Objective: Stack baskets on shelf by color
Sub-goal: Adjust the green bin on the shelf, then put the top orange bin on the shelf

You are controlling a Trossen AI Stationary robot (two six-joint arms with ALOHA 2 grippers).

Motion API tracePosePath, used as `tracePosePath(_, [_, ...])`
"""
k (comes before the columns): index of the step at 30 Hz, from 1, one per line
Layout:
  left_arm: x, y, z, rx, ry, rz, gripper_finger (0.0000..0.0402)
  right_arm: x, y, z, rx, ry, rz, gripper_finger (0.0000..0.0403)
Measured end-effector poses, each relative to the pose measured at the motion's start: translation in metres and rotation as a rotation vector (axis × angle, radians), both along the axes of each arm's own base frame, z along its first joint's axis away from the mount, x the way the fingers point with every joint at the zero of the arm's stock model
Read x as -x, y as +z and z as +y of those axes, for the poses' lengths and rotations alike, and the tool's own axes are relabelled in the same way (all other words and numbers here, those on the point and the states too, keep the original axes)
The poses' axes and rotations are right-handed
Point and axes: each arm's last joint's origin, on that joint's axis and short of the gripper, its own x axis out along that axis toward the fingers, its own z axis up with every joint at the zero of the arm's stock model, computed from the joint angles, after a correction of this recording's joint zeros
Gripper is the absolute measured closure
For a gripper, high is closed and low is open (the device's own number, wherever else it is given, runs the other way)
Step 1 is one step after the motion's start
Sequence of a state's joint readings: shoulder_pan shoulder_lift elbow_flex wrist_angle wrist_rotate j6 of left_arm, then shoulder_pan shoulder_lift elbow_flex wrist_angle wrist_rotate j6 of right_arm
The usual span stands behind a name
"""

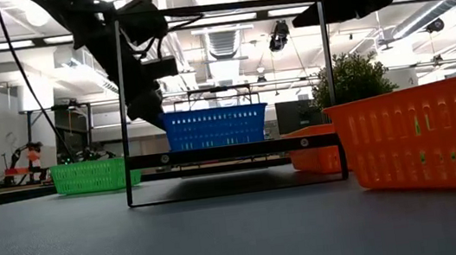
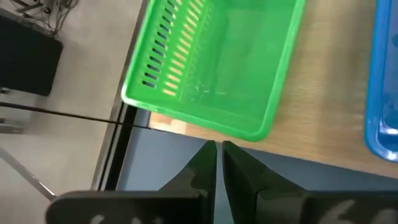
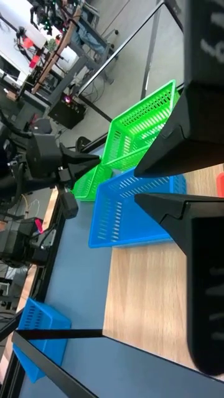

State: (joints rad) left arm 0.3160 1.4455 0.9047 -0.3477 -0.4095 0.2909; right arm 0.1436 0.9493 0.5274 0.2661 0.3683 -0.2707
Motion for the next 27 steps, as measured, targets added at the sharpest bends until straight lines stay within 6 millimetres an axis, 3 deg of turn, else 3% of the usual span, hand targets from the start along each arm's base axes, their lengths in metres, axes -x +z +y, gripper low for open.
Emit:
tracePosePath(20, [-0.001, 0.007, -0.004, 0.055, 0.023, -0.101, 0.0391, 0.0, 0.0, 0.0, 0.002, 0.0, 0.001, 0.036])
tracePosePath(24, [0.005, 0.021, -0.015, 0.065, 0.05, -0.187, 0.0391, 0.0, 0.0, 0.0, 0.0, 0.0, 0.001, 0.036])
tracePosePath(27, [0.01, 0.032, -0.034, 0.055, -0.007, -0.267, 0.0391, 0.0, 0.0, 0.0, -0.015, -0.004, -0.002, 0.036])
